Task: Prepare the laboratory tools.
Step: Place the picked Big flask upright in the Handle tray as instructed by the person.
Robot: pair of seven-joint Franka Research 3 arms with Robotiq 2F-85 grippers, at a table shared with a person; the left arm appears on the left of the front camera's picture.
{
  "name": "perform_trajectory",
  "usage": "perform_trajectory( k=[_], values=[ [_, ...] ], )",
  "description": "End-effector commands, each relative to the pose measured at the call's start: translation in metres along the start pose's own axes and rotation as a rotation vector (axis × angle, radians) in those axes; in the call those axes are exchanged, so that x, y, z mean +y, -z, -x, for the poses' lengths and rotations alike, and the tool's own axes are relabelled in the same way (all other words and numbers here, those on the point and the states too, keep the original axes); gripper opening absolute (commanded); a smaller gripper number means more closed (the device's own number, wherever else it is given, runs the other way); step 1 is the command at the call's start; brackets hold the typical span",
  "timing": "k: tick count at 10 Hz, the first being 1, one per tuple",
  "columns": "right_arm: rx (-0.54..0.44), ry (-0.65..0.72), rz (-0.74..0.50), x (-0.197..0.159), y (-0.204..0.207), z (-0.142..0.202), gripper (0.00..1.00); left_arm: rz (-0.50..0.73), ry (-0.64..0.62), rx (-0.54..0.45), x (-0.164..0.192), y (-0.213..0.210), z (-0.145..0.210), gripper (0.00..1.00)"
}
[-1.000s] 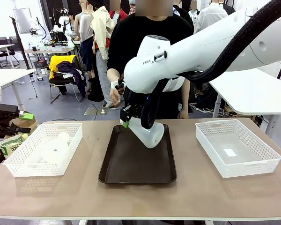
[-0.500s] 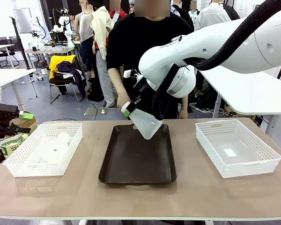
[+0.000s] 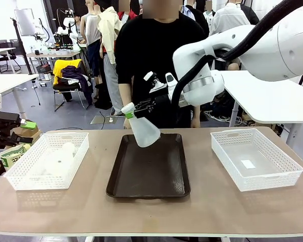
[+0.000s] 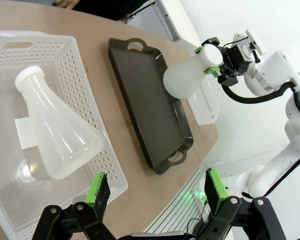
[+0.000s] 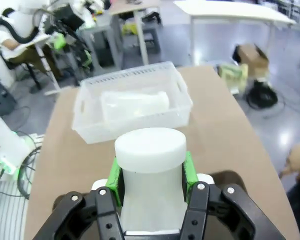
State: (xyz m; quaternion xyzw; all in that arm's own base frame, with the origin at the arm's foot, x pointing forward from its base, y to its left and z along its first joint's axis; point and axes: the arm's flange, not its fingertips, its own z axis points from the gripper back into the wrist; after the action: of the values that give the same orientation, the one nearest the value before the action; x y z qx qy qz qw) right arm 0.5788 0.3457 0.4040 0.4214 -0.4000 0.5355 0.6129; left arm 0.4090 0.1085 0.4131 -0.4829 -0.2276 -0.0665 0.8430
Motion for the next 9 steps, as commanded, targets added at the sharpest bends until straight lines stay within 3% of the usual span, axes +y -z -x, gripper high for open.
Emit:
perform_trajectory(
  k=[1,2,4,6,7,8,9],
  values=[
    [-0.095,-0.026,-0.064,0.003,-0.007,0.012,0.00,0.015,0.008,-0.011,0.000,-0.001,0.000,1.00],
    [-0.182,-0.057,-0.101,-0.001,-0.010,0.017,0.00,0.015,0.008,-0.011,0.000,-0.001,0.000,1.00],
    [-0.260,-0.077,-0.136,-0.008,-0.013,0.026,0.00,0.015,0.008,-0.011,0.000,-0.001,0.000,1.00],
    [-0.250,-0.058,-0.123,-0.015,-0.011,0.033,0.00,0.015,0.008,-0.011,0.000,-0.001,0.000,1.00],
    [-0.143,0.028,-0.096,-0.017,-0.009,0.032,0.00,0.015,0.008,-0.011,0.000,-0.001,0.000,1.00],
    [-0.240,-0.053,-0.136,-0.014,-0.017,0.030,0.00,0.015,0.008,-0.011,0.000,-0.001,0.000,1.00],
    [-0.240,-0.053,-0.136,-0.014,-0.017,0.030,0.00,0.015,0.008,-0.011,0.000,-0.001,0.000,1.00]
  ],
)
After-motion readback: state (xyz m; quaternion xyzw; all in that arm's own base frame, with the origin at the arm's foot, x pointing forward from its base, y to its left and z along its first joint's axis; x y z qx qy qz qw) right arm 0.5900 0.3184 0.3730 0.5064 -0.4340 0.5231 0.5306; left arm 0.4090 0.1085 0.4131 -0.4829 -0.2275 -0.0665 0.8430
